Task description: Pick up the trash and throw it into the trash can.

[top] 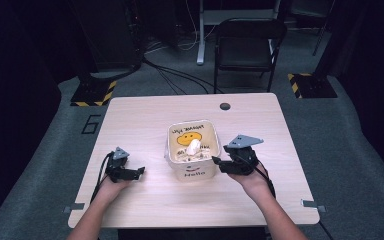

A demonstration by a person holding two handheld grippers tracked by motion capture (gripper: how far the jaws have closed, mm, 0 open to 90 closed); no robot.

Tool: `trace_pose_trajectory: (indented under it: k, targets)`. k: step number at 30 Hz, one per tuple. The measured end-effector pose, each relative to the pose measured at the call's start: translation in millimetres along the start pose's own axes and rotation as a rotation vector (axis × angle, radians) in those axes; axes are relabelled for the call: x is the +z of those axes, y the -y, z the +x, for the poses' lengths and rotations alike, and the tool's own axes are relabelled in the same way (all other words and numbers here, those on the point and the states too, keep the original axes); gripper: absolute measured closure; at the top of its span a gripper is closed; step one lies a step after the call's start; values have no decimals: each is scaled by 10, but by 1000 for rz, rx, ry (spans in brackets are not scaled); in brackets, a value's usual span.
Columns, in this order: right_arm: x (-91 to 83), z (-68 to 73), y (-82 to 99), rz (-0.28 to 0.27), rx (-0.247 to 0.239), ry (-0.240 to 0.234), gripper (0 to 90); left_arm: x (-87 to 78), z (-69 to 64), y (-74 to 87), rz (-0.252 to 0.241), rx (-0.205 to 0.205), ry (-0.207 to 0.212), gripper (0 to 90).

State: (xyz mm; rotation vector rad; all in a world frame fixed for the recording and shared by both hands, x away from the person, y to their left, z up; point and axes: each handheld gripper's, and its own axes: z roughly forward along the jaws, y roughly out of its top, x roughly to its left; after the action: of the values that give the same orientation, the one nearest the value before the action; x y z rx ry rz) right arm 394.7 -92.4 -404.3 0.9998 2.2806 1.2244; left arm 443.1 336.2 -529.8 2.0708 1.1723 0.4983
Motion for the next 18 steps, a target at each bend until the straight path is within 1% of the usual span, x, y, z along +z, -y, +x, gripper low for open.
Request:
trace_pose_trajectory:
  k: [4,8,11,12,14,18]
  targets:
    - [-3,9,57,-10,-1,3,411,0,0,0,0,0,0,59]
    - [-13,11,93,-13,14,-16,411,0,0,0,0,0,0,59]
    - [-11,15,140,-10,17,-20,411,0,0,1,-1,1,0,59]
    - [-11,15,140,-10,17,-20,411,0,0,1,-1,1,0,59]
    - [-2,18,200,-1,19,-14,411,1,-1,1,-1,0,0,59]
    - [13,30,279,16,4,-1,411,1,0,1,-1,0,-1,59]
